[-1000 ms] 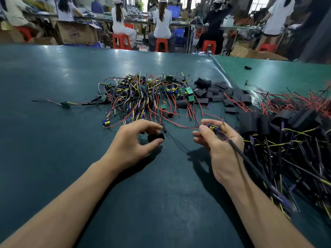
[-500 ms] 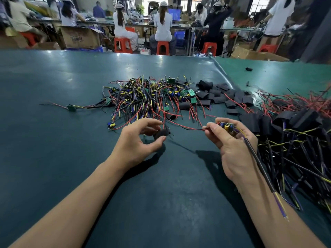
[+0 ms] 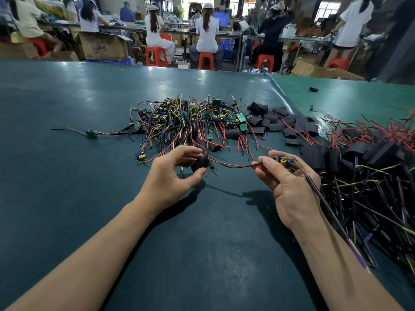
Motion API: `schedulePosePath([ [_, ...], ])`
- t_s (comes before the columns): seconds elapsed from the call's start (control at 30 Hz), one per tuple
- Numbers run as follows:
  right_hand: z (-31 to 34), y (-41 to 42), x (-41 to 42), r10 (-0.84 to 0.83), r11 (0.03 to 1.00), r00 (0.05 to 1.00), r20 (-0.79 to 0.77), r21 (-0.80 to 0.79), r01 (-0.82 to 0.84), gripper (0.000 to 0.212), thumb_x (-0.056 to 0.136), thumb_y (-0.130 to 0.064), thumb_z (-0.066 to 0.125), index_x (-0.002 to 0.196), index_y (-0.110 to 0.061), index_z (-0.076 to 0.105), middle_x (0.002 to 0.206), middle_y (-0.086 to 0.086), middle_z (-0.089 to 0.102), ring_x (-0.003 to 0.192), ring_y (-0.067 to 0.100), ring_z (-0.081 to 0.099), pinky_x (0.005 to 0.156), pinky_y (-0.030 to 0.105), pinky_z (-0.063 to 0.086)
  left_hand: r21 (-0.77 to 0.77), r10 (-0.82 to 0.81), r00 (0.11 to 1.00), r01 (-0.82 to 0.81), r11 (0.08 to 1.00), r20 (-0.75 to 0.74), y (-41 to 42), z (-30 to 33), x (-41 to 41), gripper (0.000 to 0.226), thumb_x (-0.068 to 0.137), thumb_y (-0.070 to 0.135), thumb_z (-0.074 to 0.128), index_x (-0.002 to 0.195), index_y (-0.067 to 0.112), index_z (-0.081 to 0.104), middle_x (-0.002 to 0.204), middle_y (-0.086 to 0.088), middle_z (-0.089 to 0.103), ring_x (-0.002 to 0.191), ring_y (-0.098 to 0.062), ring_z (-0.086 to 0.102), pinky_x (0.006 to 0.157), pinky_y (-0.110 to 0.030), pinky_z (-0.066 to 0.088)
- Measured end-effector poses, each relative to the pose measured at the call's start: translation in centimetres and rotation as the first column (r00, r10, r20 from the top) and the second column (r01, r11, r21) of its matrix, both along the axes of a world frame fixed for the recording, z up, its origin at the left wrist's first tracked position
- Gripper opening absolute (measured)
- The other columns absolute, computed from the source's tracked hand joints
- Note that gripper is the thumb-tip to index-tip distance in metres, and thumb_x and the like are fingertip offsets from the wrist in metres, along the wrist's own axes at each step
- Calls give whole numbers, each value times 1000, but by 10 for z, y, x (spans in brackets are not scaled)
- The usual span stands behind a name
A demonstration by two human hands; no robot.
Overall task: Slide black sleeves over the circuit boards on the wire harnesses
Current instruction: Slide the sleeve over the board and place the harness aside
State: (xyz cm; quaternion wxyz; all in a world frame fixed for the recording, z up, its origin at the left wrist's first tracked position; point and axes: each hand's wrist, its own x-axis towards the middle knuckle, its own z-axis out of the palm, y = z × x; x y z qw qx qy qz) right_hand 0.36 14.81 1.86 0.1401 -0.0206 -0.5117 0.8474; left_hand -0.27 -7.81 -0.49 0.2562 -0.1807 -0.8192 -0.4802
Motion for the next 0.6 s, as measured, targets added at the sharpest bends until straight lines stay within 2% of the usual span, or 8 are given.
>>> schedulePosePath([
  [0.2, -2, -4, 1, 24, 998, 999, 38, 50, -26, 14, 80, 9, 70, 90, 0, 67, 77, 18, 70, 72, 30, 73, 60, 25, 57, 12, -24, 999, 24, 1000, -26, -1, -1, 1, 41, 76, 3, 81, 113, 13, 66, 106, 7, 72, 98, -11, 69, 93, -27, 53],
  [0.3, 0, -4, 3, 39, 998, 999, 31, 37, -40, 15, 80, 9, 69, 91, -2, 67, 76, 16, 71, 72, 29, 74, 59, 24, 57, -87, -39, 997, 34, 996, -59, 1, 2, 5, 40, 75, 2, 81, 113, 11, 68, 106, 6, 72, 99, -10, 68, 94, -31, 52],
  [0.43, 1, -8, 7, 108, 993, 993, 49, 36, -109, 27, 81, 9, 69, 101, -8, 60, 77, 6, 72, 66, 26, 73, 51, 24, 55, -206, -104, 987, 77, 975, -122, 9, 6, 10, 37, 77, 5, 81, 111, 7, 69, 105, 3, 72, 99, -11, 68, 92, -35, 53],
  [0.6, -1, -16, 11, 159, 962, 982, 103, 208, -177, 20, 78, 1, 76, 93, -8, 66, 75, 7, 73, 65, 24, 73, 48, 24, 52, -335, -113, 969, 33, 942, -221, 20, 6, 18, 36, 77, 15, 83, 110, 11, 70, 104, 5, 72, 96, -10, 63, 86, -37, 49],
])
